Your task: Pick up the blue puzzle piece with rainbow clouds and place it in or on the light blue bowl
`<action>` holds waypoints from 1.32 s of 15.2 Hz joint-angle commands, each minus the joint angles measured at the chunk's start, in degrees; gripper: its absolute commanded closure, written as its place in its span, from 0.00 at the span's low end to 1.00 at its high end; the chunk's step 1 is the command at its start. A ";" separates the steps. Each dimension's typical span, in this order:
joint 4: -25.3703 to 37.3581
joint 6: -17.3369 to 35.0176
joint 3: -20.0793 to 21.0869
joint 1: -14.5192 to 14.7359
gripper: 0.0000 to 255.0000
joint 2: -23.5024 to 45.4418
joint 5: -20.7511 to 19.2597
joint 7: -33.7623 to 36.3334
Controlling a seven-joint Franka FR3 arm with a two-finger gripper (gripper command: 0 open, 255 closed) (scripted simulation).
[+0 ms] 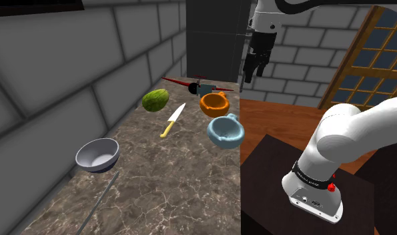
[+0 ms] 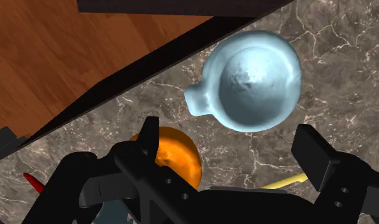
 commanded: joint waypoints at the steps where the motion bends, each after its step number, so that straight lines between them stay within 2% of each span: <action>1: 0.00 0.00 0.00 0.00 0.00 0.00 0.00 0.00; 11: 0.68 16.09 -8.78 -0.71 0.00 14.86 -4.54 -14.60; 16: 4.37 23.08 -12.70 -0.42 0.00 24.58 -4.38 -22.01; 20: 8.86 27.65 -15.37 -0.08 0.00 33.03 -2.68 -28.30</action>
